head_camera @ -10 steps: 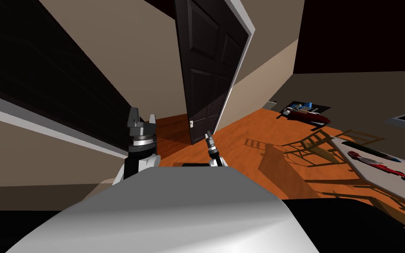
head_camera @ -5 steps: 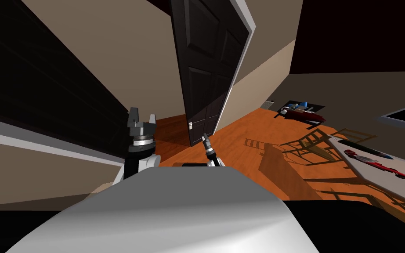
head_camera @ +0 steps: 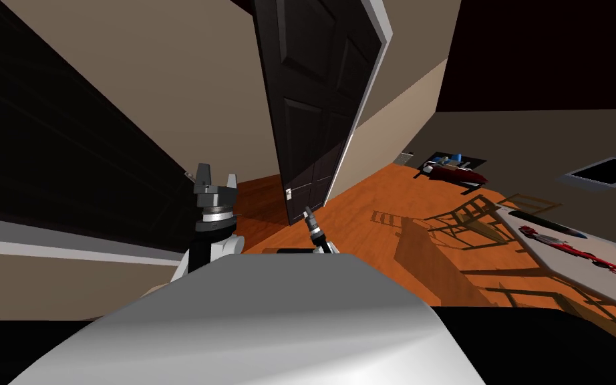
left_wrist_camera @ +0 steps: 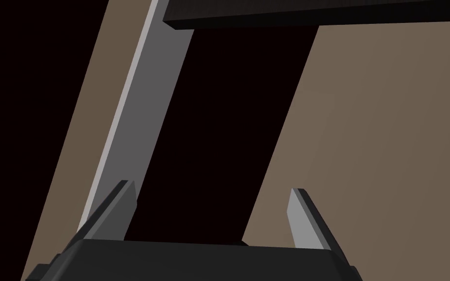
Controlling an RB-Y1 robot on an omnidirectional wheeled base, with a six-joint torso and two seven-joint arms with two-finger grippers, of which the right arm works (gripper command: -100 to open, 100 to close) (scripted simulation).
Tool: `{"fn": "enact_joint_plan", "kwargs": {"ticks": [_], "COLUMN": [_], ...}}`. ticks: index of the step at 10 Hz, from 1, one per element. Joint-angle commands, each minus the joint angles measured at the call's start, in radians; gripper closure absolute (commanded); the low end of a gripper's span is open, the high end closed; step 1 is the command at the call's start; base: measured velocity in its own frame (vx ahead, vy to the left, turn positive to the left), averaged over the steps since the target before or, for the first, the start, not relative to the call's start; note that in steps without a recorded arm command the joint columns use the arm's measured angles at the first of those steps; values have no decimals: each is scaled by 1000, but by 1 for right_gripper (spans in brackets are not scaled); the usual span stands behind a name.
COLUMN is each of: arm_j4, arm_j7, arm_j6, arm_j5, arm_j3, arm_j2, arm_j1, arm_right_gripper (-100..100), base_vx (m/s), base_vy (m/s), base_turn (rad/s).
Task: Push the door open
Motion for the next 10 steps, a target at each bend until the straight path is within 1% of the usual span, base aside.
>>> {"fn": "enact_joint_plan", "kwargs": {"ticks": [1, 2, 3, 10], "arm_j4": [40, 62, 106, 241], "arm_j7": [-5, -8, -15, -37], "arm_j6": [-7, -11, -19, -45], "arm_j5": [-2, -4, -7, -16], "arm_j3": [16, 27, 50, 119], "arm_j2": [1, 0, -3, -12], "arm_j1": [-18, -26, -42, -89], "arm_right_gripper": [-100, -100, -100, -100], "base_vx": [85, 91, 116, 103], "base_vy": [15, 18, 22, 37], "base_turn": [-50, -53, -93, -43]}}
